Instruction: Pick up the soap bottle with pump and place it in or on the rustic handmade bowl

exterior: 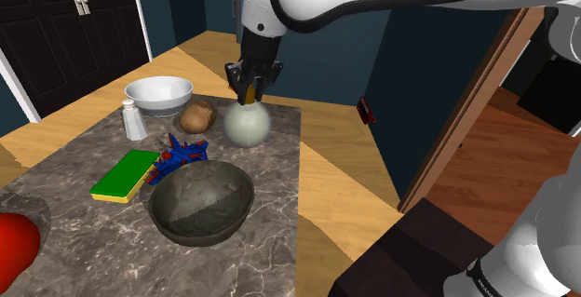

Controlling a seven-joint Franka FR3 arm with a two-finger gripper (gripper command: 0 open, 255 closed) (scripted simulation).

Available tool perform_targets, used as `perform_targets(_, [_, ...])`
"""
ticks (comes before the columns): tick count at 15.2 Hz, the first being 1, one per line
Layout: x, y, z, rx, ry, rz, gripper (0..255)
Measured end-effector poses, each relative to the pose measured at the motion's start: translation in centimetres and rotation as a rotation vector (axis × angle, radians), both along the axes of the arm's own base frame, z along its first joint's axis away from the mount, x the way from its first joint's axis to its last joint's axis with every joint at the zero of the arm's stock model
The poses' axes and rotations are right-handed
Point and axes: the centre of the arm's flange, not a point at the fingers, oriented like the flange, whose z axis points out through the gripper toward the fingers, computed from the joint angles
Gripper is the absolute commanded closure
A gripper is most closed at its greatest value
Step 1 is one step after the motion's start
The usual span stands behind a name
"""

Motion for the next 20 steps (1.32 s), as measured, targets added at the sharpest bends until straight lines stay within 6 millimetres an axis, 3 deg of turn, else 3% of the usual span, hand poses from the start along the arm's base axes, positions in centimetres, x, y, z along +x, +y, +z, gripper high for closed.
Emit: perform_targets(20, [0.0, -0.1, 10.5, 0.000, 0.000, 0.000, 255])
